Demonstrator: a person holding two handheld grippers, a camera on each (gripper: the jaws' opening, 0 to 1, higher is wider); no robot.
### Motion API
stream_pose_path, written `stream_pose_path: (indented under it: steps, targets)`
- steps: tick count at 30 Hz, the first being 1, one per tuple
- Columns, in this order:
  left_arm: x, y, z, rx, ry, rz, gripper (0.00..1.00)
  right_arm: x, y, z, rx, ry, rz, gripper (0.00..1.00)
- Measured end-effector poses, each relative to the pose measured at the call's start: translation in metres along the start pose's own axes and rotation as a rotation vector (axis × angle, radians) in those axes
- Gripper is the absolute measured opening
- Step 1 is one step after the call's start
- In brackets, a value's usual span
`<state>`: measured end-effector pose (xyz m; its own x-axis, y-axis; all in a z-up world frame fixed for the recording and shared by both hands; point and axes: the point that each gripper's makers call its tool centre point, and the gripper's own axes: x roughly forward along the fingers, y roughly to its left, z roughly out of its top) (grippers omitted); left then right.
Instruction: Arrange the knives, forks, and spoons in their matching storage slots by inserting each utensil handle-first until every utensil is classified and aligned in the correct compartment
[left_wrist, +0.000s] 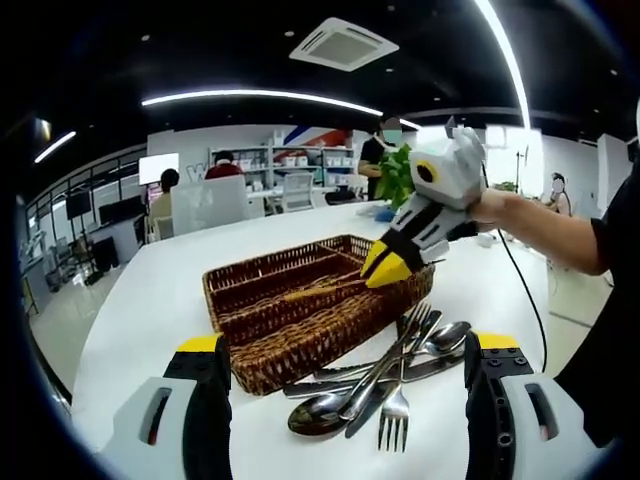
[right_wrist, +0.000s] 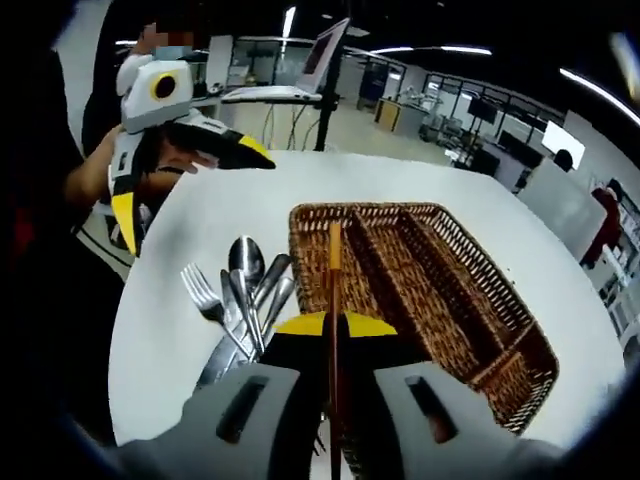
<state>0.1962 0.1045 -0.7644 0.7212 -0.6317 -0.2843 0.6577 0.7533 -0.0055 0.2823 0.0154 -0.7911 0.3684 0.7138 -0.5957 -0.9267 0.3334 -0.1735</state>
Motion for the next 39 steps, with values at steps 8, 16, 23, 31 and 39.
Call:
stream_pose_path:
  steps: [8, 16, 23, 31, 39]
  targets:
    - [0.0, 0.002, 0.001, 0.008, -0.002, -0.003, 0.99, 0.0, -0.041, -0.012, 0.172, 0.016, -0.151, 0.02]
    - [-0.004, 0.007, -0.001, 0.005, -0.001, 0.008, 0.99, -0.003, -0.077, -0.024, 0.343, 0.023, -0.3, 0.02]
    - [-0.005, 0.007, -0.004, 0.001, 0.0, 0.006, 0.99, -0.013, -0.103, -0.031, 0.51, -0.041, -0.423, 0.02]
    - [-0.004, 0.005, -0.006, 0.001, 0.003, -0.001, 0.99, -0.026, -0.133, -0.044, 0.734, -0.152, -0.552, 0.03]
    - [-0.004, 0.005, -0.007, -0.001, 0.005, -0.004, 0.99, -0.029, -0.146, -0.075, 0.912, -0.185, -0.659, 0.03]
